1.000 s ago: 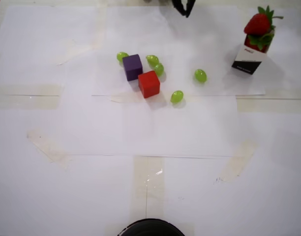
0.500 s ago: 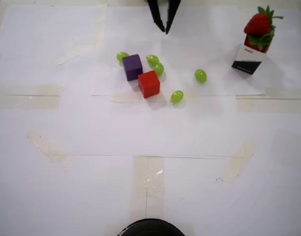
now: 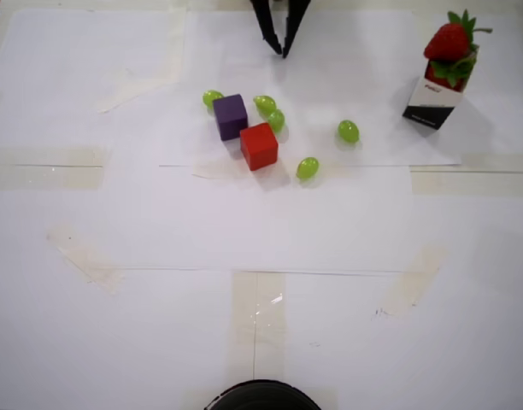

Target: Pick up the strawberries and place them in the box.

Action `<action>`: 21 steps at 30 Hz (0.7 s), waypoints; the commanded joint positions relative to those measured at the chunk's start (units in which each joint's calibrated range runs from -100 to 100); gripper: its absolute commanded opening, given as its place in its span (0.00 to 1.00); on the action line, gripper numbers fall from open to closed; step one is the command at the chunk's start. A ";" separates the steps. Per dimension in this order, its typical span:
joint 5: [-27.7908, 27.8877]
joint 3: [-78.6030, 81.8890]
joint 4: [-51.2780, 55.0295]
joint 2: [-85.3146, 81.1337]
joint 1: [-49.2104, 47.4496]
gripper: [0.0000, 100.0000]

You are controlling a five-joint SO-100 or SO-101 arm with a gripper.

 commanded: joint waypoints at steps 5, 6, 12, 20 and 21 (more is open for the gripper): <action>1.37 0.00 1.11 0.05 0.06 0.00; 1.95 0.00 1.19 0.05 0.43 0.00; 2.39 0.00 1.35 0.05 0.51 0.00; 2.39 0.00 0.94 0.05 -1.41 0.00; 2.39 0.00 0.78 0.05 -1.70 0.00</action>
